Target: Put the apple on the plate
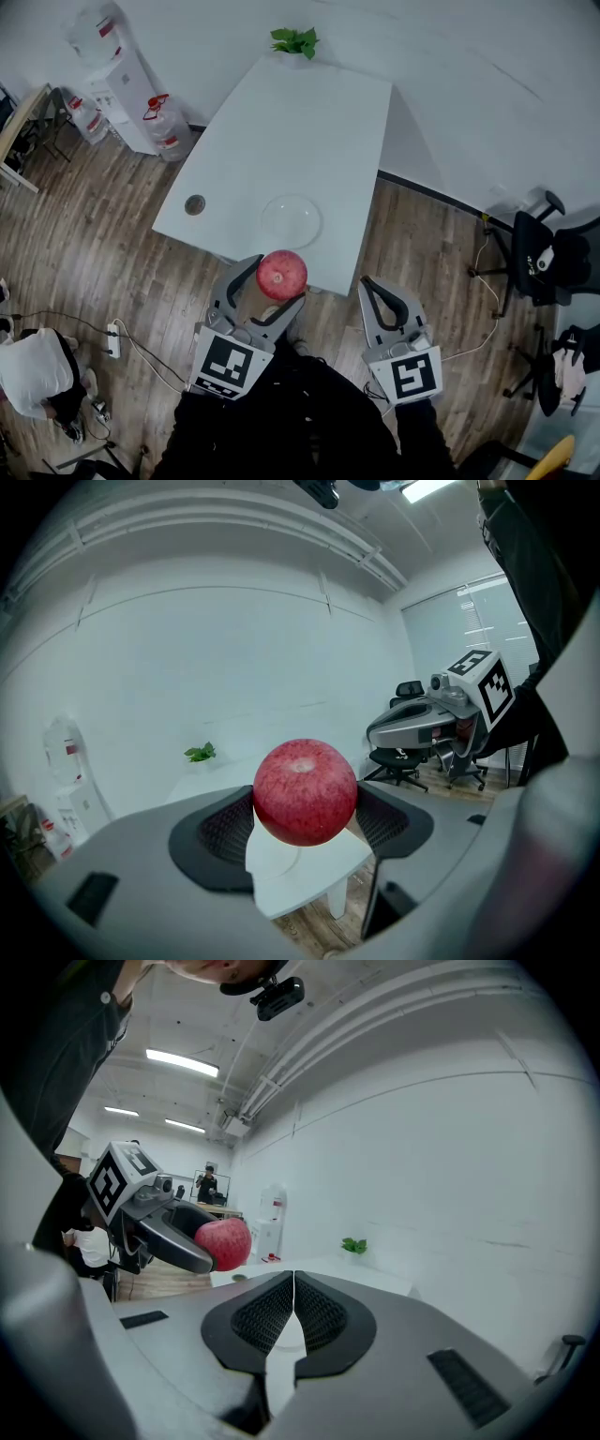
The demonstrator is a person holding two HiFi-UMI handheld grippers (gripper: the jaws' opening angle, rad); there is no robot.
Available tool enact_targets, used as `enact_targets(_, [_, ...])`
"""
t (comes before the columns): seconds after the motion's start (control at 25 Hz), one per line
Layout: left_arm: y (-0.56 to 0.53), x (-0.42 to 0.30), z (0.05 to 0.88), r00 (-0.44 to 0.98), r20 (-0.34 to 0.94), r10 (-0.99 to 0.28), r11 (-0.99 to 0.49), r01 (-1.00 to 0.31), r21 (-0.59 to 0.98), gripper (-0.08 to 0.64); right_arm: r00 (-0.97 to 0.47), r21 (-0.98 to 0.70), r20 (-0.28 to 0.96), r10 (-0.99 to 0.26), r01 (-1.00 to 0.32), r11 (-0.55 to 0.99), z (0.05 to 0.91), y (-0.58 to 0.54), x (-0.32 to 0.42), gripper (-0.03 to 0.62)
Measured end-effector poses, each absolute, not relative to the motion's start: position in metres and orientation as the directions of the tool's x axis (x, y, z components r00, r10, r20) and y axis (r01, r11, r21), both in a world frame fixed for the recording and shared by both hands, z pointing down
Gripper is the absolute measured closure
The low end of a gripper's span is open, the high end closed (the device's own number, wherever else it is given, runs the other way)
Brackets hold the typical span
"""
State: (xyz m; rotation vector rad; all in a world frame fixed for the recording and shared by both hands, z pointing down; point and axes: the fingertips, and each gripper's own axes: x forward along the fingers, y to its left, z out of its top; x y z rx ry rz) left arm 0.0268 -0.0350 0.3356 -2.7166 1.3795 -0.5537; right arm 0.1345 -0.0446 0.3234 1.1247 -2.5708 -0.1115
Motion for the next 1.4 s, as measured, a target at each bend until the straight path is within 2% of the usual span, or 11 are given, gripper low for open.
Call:
enact_targets(0.24, [-0.062,0.016,0.332,0.547,0.303,-0.780,-0.608,-0.777,-0.162,0.209,-0.613,0.202,0.268,-0.743,-0.718,0.666,0.321,-0.068,0.122,0.551])
enact_targets(0.52, [-0.098,-0.001,0.336,0.591,0.306,-0.747,-0.656,-0.730,-0.192,0.209,-0.583,0.199,0.282,-0.762,-0.741,0.641,0.321,-0.101,0.103,0.551])
enact_targets(0.64, [-0.113,-0.009,0.337,0.587,0.317,-0.745,-0.651,-0.744,-0.151,0.207,-0.572,0.204,0.279,-0.771,-0.750,0.630,0.322,-0.115,0.094,0.551])
enact_targets(0.84, [-0.134,-0.020,0.344,0.635,0.310,-0.707,-0.703,-0.680,-0.208,0.209,-0.546,0.204,0.290,-0.786,-0.767,0.608,0.324,-0.133,0.081,0.551])
enact_targets(1.4, [-0.183,-0.052,0.367,0.685,0.329,-0.651,-0.753,-0.638,-0.162,0.209,-0.478,0.219,0.319,-0.818,-0.803,0.554,0.329,-0.172,0.049,0.551])
